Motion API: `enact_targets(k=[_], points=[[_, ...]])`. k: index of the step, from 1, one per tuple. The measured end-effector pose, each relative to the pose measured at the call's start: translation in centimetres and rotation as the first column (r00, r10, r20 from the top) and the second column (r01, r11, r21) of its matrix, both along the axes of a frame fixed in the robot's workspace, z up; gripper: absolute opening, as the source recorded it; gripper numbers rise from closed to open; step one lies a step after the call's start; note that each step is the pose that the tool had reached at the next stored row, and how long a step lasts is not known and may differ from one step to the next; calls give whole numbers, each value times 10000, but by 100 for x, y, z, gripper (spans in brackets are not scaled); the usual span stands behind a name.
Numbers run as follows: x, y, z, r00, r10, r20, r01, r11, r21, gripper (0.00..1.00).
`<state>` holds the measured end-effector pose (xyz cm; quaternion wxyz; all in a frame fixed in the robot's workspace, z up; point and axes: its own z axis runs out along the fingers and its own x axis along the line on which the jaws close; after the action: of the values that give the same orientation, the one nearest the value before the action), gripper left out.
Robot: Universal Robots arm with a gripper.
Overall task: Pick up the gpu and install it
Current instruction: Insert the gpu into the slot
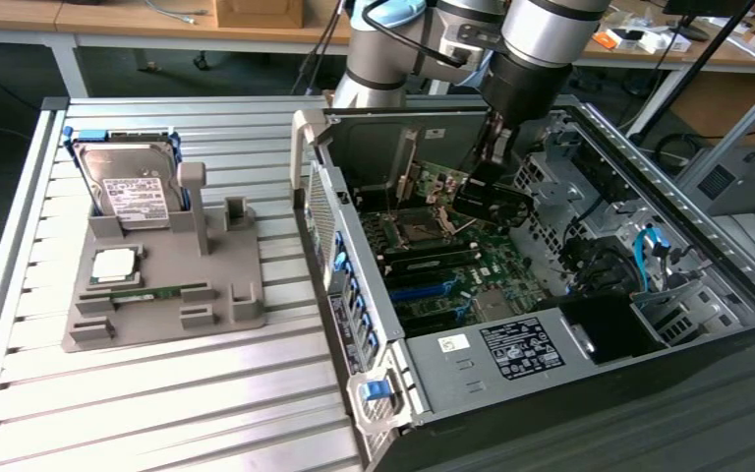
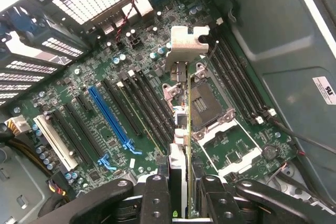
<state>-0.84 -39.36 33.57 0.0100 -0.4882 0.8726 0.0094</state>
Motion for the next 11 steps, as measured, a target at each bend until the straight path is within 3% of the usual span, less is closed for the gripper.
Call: enact_targets(k=[11], points=[[0, 0, 0, 9997, 257, 0, -257, 9997, 1, 27]])
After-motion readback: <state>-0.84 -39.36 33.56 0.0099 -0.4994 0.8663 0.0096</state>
